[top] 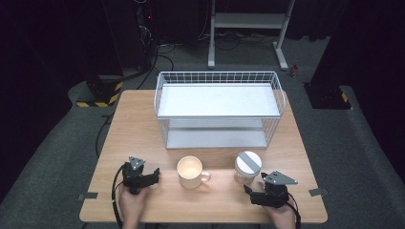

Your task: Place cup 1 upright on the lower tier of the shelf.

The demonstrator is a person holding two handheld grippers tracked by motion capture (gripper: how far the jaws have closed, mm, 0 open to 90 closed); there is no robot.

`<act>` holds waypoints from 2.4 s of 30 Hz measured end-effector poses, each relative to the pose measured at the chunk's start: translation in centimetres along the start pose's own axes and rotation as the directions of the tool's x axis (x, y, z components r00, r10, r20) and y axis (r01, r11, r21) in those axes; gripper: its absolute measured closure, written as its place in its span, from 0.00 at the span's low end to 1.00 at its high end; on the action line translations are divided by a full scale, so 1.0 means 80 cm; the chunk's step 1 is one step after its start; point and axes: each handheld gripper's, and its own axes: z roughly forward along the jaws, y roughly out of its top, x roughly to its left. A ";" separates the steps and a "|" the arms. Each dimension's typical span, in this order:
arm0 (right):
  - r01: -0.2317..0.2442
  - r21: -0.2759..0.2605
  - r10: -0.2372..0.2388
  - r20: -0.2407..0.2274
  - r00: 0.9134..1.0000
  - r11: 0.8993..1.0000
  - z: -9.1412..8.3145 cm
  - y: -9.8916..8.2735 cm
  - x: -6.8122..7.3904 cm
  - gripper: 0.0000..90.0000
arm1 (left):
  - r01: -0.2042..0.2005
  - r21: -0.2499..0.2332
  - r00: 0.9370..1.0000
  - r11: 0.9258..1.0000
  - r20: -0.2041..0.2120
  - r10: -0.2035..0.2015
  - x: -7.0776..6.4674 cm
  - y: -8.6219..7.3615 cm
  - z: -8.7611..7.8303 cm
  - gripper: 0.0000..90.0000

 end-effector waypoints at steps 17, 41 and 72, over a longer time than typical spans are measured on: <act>0.024 -0.021 -0.024 -0.001 1.000 0.999 0.019 0.023 0.007 0.16 | 0.000 0.000 1.000 1.000 0.000 0.000 0.000 0.000 0.000 0.17; 0.054 -0.075 -0.052 0.034 0.998 0.996 0.028 0.035 0.009 0.20 | 0.000 0.000 1.000 1.000 0.000 0.000 0.000 0.000 0.000 0.17; 0.026 -0.108 -0.024 0.018 1.000 0.994 0.041 0.041 -0.004 0.21 | 0.001 0.000 1.000 1.000 -0.001 -0.001 0.000 0.000 0.000 0.17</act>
